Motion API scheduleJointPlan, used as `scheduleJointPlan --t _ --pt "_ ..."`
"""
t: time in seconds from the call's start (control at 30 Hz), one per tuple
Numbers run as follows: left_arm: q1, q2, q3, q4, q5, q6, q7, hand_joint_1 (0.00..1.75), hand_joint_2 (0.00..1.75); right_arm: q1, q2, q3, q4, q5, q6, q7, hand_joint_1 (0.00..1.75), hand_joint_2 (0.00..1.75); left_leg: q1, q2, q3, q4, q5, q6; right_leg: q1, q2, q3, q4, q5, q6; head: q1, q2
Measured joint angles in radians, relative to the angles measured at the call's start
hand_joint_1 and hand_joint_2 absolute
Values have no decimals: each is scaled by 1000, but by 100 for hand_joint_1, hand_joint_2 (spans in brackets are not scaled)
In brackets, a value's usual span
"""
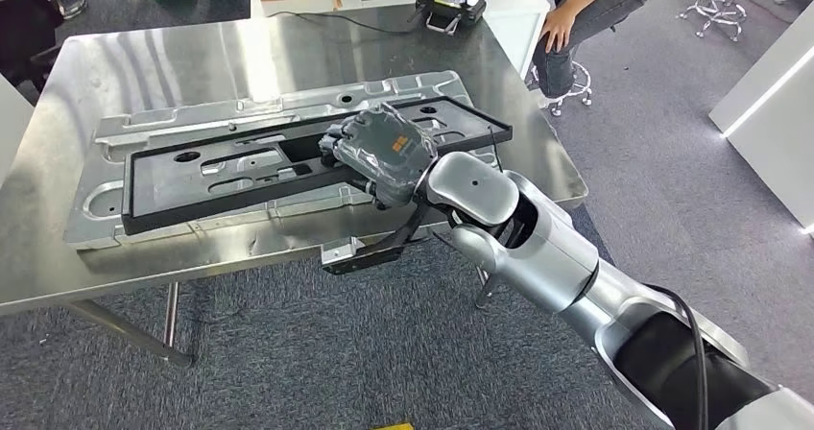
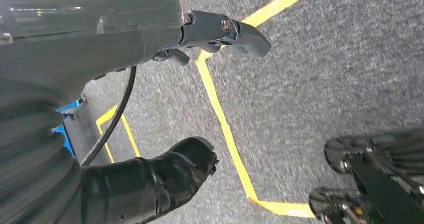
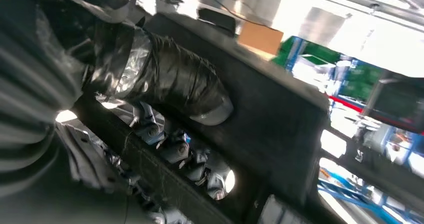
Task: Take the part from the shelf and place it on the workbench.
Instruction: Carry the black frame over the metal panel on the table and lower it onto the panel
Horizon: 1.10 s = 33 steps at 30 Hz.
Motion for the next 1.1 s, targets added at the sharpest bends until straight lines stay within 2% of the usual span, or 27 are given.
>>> scheduleJointPlan --t 0.07,0.1,0.17,0.2,0.23,0.27,0.33,0.37,0.4,0.43,0.5,0.57,0.6,0.63,0.7,0.73,0.77,0.8,0.83,0.87,0.9,0.93,1.03,1.1 --pt "0 4 0 0 4 -1 -2 0 175 -9 15 1 11 5 -2 8 175 175 -6 10 -6 15 -13 -12 -13 -5 33 -46 2 -4 -1 0" --pt "0 6 0 -1 6 -1 -2 0 175 -12 21 1 17 6 -2 11 175 175 -5 18 -20 49 -31 -19 -21 -9 50 -64 5 -3 -1 0" --pt "-1 8 0 -1 7 0 -3 0 175 -15 28 2 31 8 -3 12 175 175 9 33 -72 168 -77 -37 -24 -13 70 -72 2 -2 -2 0" --pt "-1 9 0 -1 7 1 -3 0 175 -16 30 4 38 8 -3 12 175 175 18 38 -98 220 -89 -46 -28 -15 78 -71 -4 2 -2 0" --pt "-1 10 0 -1 8 1 -3 0 175 -16 32 5 45 8 -2 12 175 175 27 41 -113 245 -85 -55 -32 -16 86 -69 -12 8 -2 0" --pt "0 10 0 -1 8 0 -3 0 175 -16 34 6 52 8 -2 13 175 175 35 44 -109 231 -63 -65 -38 -16 94 -64 -22 15 -2 0" --pt "0 10 0 -1 12 -2 -3 0 175 -19 40 7 76 10 -1 16 175 175 47 51 -54 118 0 -85 -51 -17 111 -51 -47 34 -2 0" --pt "-1 10 0 -1 13 -3 -3 0 175 -23 44 7 96 14 -3 18 175 175 48 53 -25 65 13 -92 -53 -17 113 -42 -60 45 -4 0" --pt "-2 10 0 -1 16 -5 -3 0 175 -27 49 7 121 20 -5 20 175 175 47 53 -6 34 11 -90 -53 -17 113 -37 -70 55 -5 0" --pt "-3 10 0 -1 18 -6 -3 0 175 -31 54 7 150 27 -8 22 175 175 44 52 1 27 -4 -84 -51 -18 112 -34 -77 63 -6 0" --pt "-5 11 0 -1 24 -9 -3 0 175 -39 64 7 208 39 -18 23 175 175 41 48 1 34 -20 -60 -51 -19 116 -39 -84 73 -7 0" --pt "-4 12 0 -2 28 -10 -3 0 175 -50 71 6 257 47 -28 22 175 175 40 45 6 36 -32 -41 -55 -17 114 -17 -103 78 -6 0" --pt "-3 13 0 -2 31 -10 -3 0 175 -58 74 6 281 51 -33 21 175 175 39 45 11 35 -36 -34 -55 -15 93 24 -123 78 -5 0" --pt "-3 12 0 -2 33 -10 -3 0 175 -65 76 6 308 54 -38 21 175 175 37 45 15 34 -40 -28 -52 -13 54 94 -149 76 -5 0" --pt "-6 12 0 -2 38 -10 0 0 175 -75 81 5 359 59 -47 21 175 175 30 43 22 34 -47 -18 -42 -12 -49 247 -191 69 -5 0" --pt "-7 12 0 -2 39 -9 2 0 175 -76 84 4 381 61 -48 19 175 175 26 40 27 35 -51 -14 -37 -11 -91 294 -188 63 -5 0" --pt "-8 11 0 -2 40 -9 4 0 175 -77 86 4 399 62 -49 18 175 175 21 37 33 35 -55 -12 -32 -11 -112 298 -160 55 -5 0" --pt "-9 11 0 -2 42 -9 5 0 175 -79 88 3 415 64 -49 16 175 175 16 33 40 35 -59 -10 -25 -9 -115 263 -114 43 -5 0" --pt "-9 10 0 -2 44 -10 6 0 175 -82 89 2 428 66 -49 14 175 175 11 30 47 34 -63 -9 -17 -7 -104 199 -57 27 -5 0" --pt "-8 5 -1 -2 46 -12 6 0 175 -87 90 0 439 67 -49 13 175 175 7 28 52 33 -66 -8 -9 -6 -89 136 -12 9 -7 0" --pt "-8 2 -1 -1 47 -14 6 0 175 -93 92 -1 448 70 -48 12 175 175 6 27 53 33 -67 -9 -3 -5 -75 82 20 -5 -7 0" --pt "-8 0 -1 0 47 -16 6 0 175 -98 95 -2 457 72 -48 11 175 175 5 27 51 32 -67 -11 2 -4 -66 46 36 -2 -8 0" --pt "-6 3 -2 0 48 -18 6 0 175 -107 104 -2 475 77 -47 9 175 175 8 29 45 32 -66 -14 3 1 -59 19 37 32 -7 0" --pt "-7 3 -2 0 48 -20 6 0 175 -107 108 -2 484 78 -47 9 175 175 9 31 47 31 -66 -16 3 3 -59 19 37 29 -7 0"
